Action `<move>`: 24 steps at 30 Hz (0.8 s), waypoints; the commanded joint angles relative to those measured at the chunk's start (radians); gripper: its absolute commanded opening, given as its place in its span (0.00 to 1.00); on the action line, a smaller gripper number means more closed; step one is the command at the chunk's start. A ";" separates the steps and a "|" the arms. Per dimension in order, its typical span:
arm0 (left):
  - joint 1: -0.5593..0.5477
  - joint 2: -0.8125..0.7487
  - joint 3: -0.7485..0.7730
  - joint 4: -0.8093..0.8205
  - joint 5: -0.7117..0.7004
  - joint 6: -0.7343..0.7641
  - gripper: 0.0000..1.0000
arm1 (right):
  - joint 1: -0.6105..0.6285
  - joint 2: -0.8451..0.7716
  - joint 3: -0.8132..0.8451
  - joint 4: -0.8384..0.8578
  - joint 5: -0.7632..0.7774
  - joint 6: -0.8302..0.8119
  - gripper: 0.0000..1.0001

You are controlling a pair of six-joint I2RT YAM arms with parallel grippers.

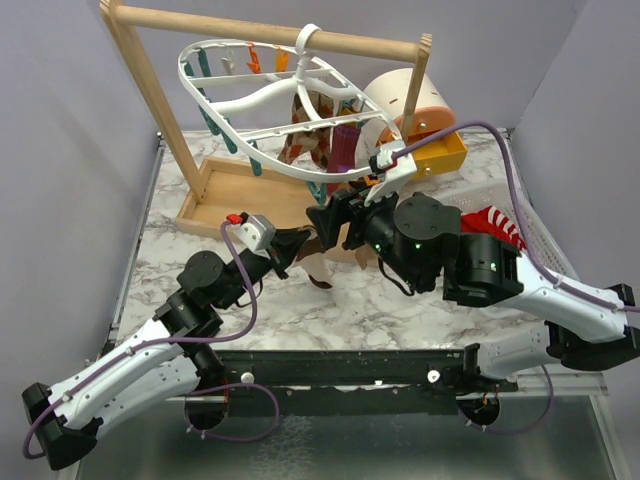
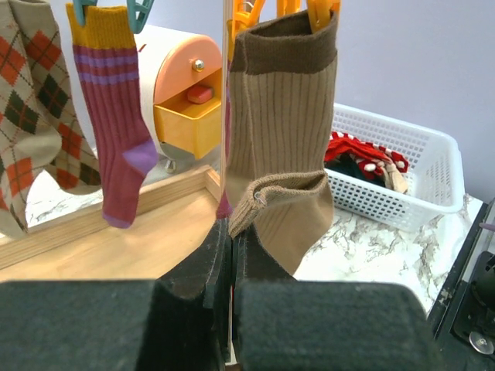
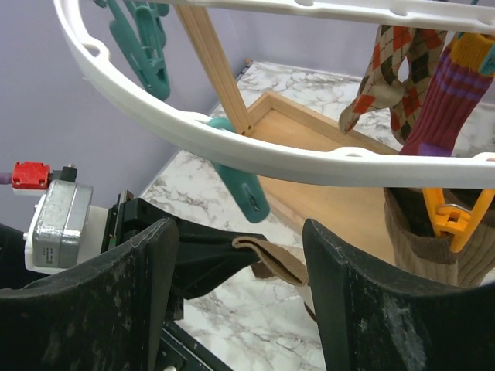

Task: Clip the socks to the hanger
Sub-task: Open the clamp at the hanger.

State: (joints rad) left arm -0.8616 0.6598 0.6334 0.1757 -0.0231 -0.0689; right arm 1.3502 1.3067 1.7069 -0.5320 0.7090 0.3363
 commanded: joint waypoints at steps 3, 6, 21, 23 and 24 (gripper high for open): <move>-0.005 -0.024 -0.002 -0.016 -0.008 0.012 0.00 | 0.095 0.087 0.038 0.094 0.288 -0.077 0.73; -0.005 -0.031 -0.007 -0.016 -0.013 0.016 0.00 | 0.113 0.110 0.044 0.134 0.381 -0.107 0.74; -0.005 -0.023 -0.020 0.004 -0.008 0.014 0.00 | 0.108 0.175 -0.009 0.501 0.602 -0.422 0.75; -0.005 -0.025 -0.022 0.007 -0.006 0.013 0.00 | 0.102 0.180 0.000 0.498 0.607 -0.425 0.75; -0.005 -0.027 -0.023 0.007 -0.006 0.014 0.00 | 0.100 0.180 0.001 0.498 0.608 -0.427 0.75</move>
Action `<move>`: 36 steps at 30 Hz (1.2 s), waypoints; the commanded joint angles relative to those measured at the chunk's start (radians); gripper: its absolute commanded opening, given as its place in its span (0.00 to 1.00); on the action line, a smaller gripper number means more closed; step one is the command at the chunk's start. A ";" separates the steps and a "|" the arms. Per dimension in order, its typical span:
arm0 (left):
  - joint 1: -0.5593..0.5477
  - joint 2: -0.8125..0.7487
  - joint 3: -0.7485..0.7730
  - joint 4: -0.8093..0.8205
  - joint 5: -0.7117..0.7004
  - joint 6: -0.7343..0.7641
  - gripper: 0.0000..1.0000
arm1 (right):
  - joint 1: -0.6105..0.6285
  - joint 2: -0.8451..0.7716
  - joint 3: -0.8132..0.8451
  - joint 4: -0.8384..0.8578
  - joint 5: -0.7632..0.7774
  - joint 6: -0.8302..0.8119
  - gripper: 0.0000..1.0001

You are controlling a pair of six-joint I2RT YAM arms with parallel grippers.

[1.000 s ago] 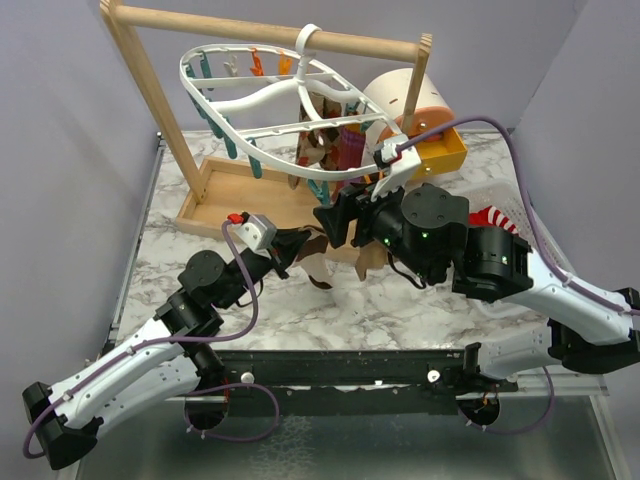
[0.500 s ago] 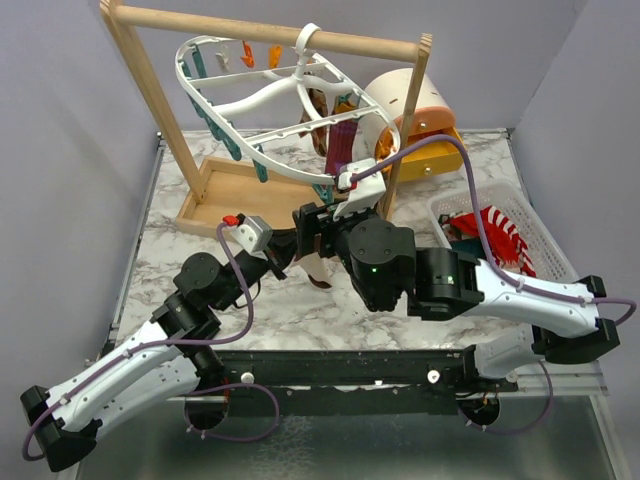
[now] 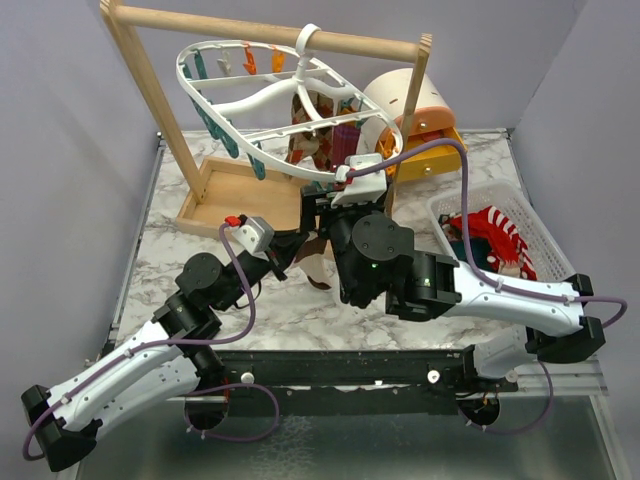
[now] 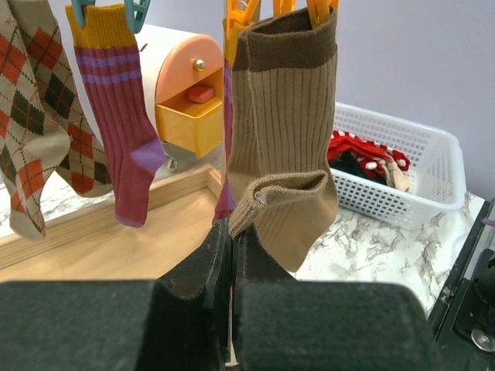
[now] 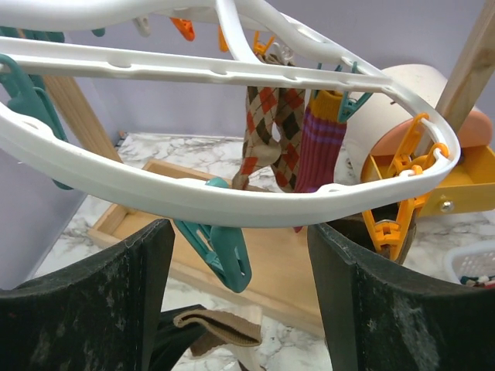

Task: Clip the socks to the hanger
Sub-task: Open the clamp at the hanger.

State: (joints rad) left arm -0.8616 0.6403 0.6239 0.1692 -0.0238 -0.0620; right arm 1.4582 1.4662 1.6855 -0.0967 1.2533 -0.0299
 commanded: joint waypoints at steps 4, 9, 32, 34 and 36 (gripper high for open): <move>-0.006 -0.015 -0.020 0.013 -0.005 0.008 0.00 | -0.018 0.028 0.024 0.056 0.071 -0.061 0.75; -0.005 -0.021 -0.025 0.011 -0.007 0.012 0.00 | -0.019 0.026 0.021 0.066 0.068 -0.062 0.71; -0.005 0.008 0.003 0.081 0.002 0.026 0.00 | -0.018 -0.098 -0.013 -0.067 -0.029 0.078 0.29; -0.005 0.016 0.009 0.094 0.008 0.025 0.00 | -0.019 -0.114 -0.030 -0.071 -0.034 0.088 0.25; -0.005 0.031 0.020 0.105 0.013 0.025 0.00 | -0.019 -0.130 -0.043 -0.075 -0.042 0.102 0.20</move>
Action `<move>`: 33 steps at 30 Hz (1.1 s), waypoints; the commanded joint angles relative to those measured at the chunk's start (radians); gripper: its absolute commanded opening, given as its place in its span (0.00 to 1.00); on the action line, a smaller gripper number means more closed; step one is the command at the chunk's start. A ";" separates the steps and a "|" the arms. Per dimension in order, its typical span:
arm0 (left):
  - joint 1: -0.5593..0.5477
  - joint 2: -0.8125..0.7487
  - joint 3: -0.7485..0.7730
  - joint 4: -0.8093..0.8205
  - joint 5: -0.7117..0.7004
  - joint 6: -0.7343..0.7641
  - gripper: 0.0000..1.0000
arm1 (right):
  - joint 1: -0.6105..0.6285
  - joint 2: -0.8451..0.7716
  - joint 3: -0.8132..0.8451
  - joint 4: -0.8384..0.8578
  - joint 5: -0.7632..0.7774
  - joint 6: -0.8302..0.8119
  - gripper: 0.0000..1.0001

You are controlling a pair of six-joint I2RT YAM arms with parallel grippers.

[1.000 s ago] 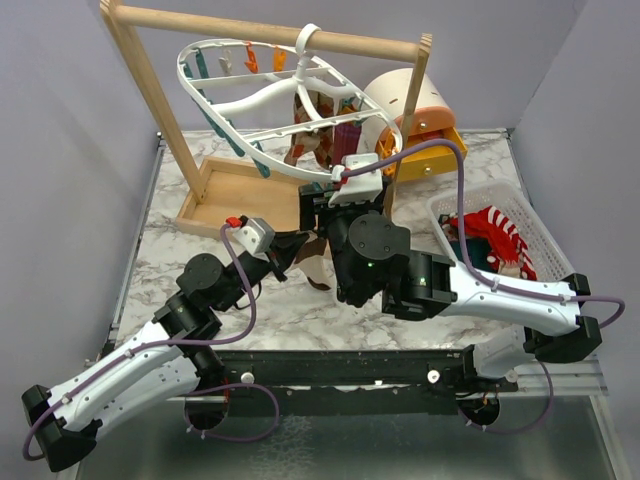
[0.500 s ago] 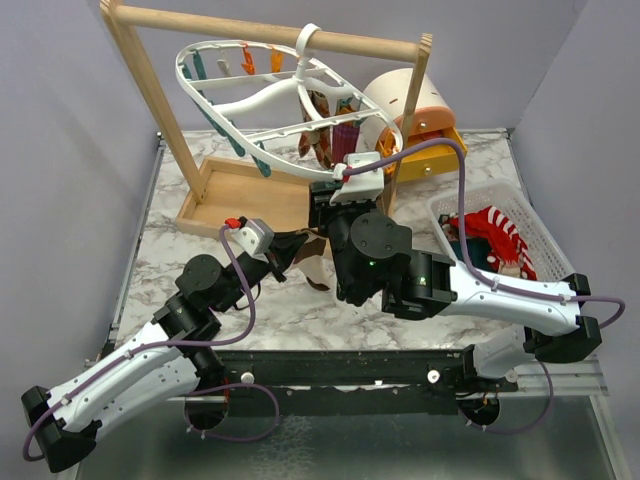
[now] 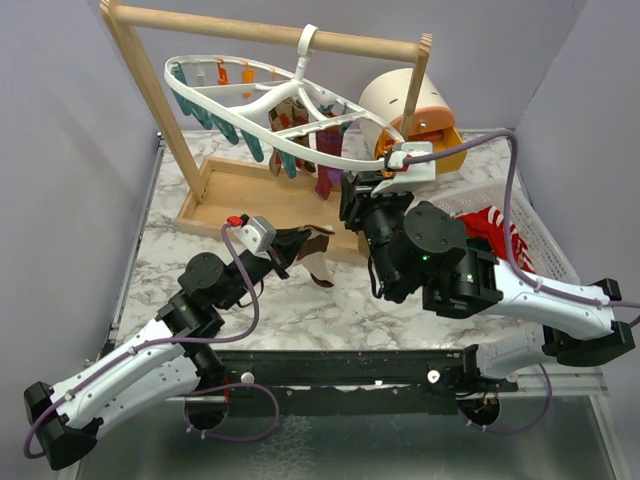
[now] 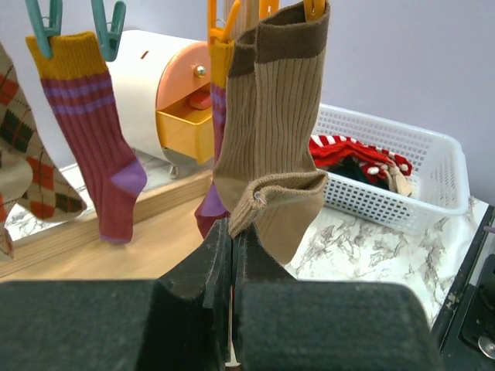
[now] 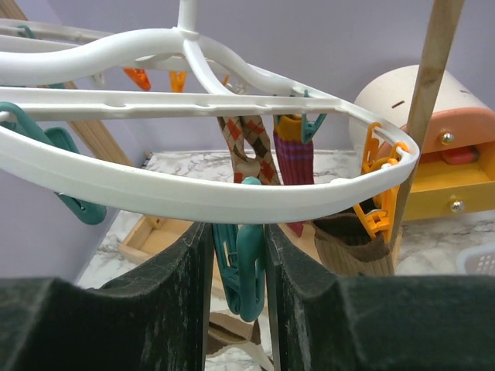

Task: Clip the socks to the hanger
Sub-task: Open the clamp at the hanger.

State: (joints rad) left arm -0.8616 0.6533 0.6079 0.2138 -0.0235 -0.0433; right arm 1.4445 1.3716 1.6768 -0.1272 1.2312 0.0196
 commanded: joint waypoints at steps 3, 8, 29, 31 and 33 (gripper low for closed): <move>-0.005 0.041 0.060 0.072 0.022 0.004 0.00 | -0.005 -0.048 -0.050 -0.053 -0.027 0.063 0.13; -0.005 0.071 0.097 0.111 0.056 -0.024 0.00 | -0.006 -0.073 -0.093 -0.024 -0.055 0.068 0.00; -0.005 0.082 0.169 0.170 0.301 -0.076 0.00 | -0.006 -0.216 -0.291 0.118 -0.374 0.010 0.00; -0.005 0.091 0.182 0.167 0.320 -0.082 0.00 | -0.006 -0.231 -0.309 0.157 -0.403 0.005 0.00; -0.005 0.105 0.197 0.161 0.337 -0.082 0.00 | -0.006 -0.243 -0.325 0.174 -0.427 -0.004 0.00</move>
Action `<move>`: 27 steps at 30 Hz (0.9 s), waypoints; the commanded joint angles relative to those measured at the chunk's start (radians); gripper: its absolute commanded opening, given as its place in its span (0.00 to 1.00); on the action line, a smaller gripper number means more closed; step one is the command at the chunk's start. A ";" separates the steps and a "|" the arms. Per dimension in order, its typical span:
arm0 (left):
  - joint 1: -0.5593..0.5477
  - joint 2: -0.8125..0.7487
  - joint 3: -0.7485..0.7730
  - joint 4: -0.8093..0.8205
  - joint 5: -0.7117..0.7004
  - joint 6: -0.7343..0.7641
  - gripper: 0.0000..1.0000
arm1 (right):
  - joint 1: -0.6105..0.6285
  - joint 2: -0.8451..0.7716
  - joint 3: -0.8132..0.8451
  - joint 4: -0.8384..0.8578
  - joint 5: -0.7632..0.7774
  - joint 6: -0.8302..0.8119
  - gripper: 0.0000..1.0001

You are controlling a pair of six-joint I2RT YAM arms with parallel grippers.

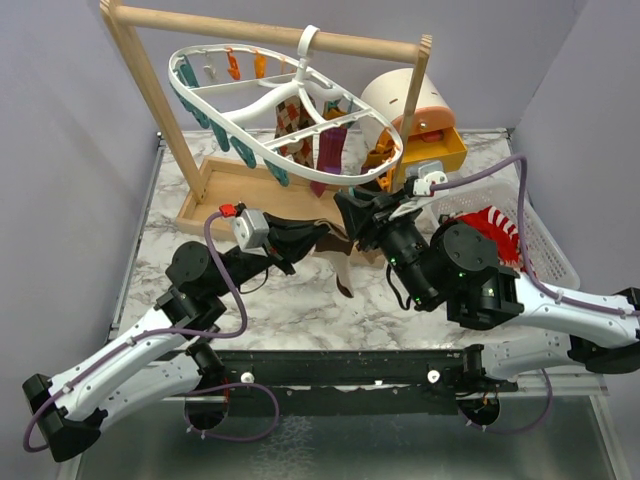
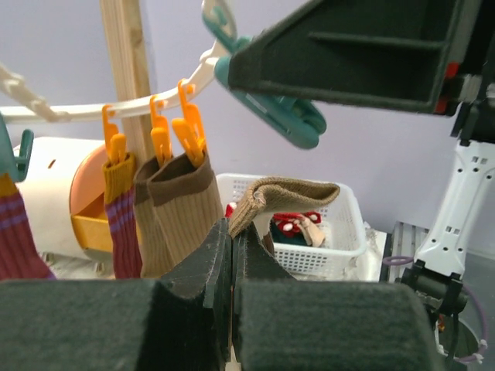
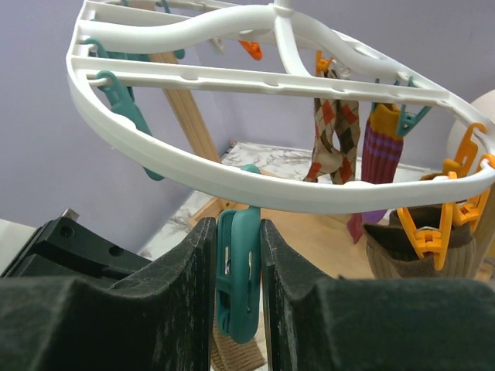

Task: Clip the socks to the hanger
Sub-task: Open the clamp at the hanger.

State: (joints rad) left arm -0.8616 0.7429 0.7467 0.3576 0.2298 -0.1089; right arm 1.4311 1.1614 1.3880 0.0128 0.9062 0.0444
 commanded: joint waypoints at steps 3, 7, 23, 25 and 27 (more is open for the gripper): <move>-0.005 0.041 0.087 -0.007 0.092 -0.022 0.00 | 0.008 -0.044 -0.050 0.038 -0.132 -0.028 0.00; -0.004 0.079 0.123 -0.039 0.085 -0.029 0.00 | 0.008 -0.049 -0.066 0.051 -0.145 -0.019 0.00; -0.004 0.083 0.148 -0.099 0.067 -0.038 0.00 | 0.008 -0.069 -0.121 0.111 -0.150 -0.035 0.00; -0.004 0.079 0.150 -0.098 0.066 -0.041 0.00 | 0.008 -0.071 -0.128 0.116 -0.150 -0.035 0.00; -0.004 0.076 0.151 -0.097 0.068 -0.043 0.00 | 0.008 -0.073 -0.133 0.119 -0.151 -0.035 0.00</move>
State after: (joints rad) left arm -0.8616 0.8417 0.8604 0.2550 0.2882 -0.1387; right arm 1.4265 1.1080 1.2808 0.1402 0.7986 0.0242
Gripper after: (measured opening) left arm 0.026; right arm 0.294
